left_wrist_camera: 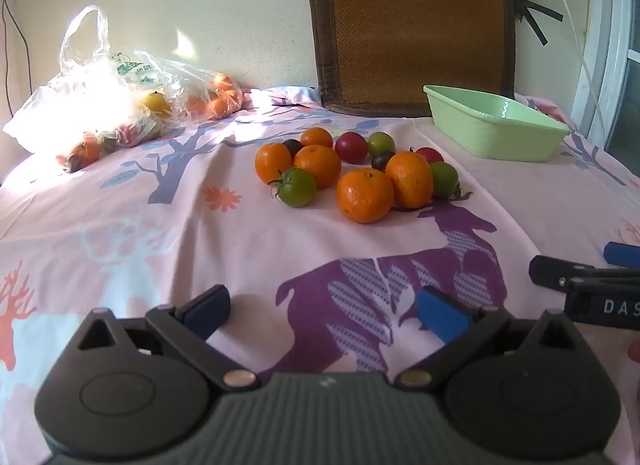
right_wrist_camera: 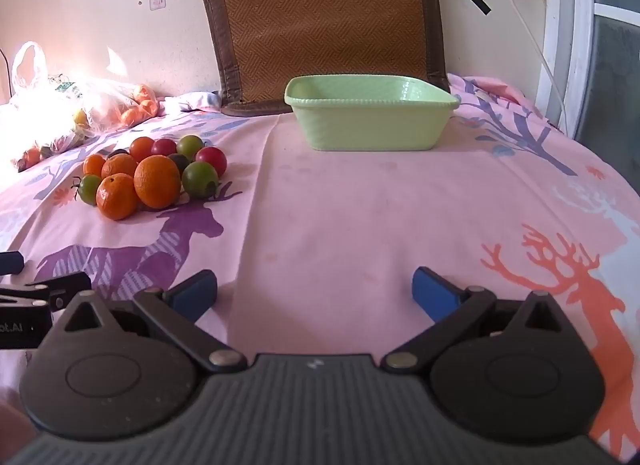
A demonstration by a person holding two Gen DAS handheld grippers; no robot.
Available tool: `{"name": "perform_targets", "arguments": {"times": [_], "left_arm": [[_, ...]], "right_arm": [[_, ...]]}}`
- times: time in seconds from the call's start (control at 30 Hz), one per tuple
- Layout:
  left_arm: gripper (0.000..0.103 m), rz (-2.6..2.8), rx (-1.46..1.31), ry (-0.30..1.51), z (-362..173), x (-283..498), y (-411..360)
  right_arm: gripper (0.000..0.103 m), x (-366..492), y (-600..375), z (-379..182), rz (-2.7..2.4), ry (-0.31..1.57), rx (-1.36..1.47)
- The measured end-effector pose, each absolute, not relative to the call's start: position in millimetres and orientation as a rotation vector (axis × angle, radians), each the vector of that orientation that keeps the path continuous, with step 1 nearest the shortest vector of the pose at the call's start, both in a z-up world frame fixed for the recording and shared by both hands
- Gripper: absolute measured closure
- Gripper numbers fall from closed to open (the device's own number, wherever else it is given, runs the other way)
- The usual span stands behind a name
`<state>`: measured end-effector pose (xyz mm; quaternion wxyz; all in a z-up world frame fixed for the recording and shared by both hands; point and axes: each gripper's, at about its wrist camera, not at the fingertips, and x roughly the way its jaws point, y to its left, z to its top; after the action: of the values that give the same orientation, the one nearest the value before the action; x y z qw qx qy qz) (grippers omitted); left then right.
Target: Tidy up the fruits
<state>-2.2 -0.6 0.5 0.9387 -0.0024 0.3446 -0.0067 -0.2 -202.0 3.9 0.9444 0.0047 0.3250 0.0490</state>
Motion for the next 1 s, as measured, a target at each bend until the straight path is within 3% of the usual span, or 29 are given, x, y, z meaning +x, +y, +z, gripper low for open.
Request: {"name": "perform_targets", "arguments": {"times": [1.0], "left_arm": [[0.000, -0.013, 0.005, 0.703, -1.5, -2.6, -1.5]], "right_arm": [[0.000, 2.0, -196.6, 6.6, 0.054, 0.711, 0.006]]}}
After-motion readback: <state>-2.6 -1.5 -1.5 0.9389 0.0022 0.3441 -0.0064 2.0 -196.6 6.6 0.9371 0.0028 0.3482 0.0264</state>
